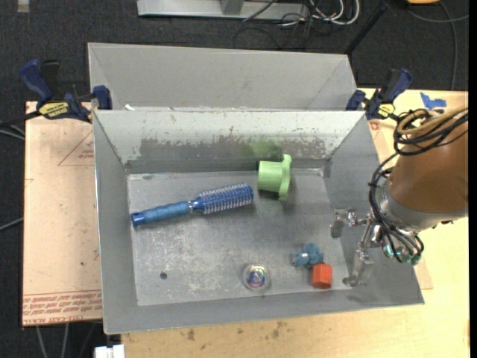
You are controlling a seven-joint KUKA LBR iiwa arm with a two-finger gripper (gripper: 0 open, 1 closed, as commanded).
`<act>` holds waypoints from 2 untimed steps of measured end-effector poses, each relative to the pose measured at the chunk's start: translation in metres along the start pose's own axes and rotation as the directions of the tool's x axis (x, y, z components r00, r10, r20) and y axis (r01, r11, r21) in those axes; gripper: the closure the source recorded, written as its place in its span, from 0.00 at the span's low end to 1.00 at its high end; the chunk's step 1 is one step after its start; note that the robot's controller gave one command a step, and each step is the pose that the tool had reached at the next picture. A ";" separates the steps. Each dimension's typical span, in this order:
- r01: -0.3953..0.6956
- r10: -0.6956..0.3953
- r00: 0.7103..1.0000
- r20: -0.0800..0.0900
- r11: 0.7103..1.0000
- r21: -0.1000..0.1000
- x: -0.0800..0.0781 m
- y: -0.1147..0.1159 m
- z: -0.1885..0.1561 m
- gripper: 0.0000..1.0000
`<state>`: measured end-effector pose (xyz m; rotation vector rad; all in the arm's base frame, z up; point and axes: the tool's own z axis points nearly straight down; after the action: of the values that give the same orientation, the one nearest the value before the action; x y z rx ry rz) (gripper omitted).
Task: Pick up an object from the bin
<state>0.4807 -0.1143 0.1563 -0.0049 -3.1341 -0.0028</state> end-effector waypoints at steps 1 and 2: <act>-0.001 0.001 1.000 0.022 1.000 0.001 -0.005 0.039 0.087 0.00; -0.094 0.094 0.996 0.011 0.996 0.000 -0.008 0.030 0.056 0.00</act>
Offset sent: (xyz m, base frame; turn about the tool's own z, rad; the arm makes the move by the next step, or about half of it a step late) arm 0.0005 0.0371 -0.0863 0.0035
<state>0.4882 -0.0843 0.1006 -0.1523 -3.1418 -0.0012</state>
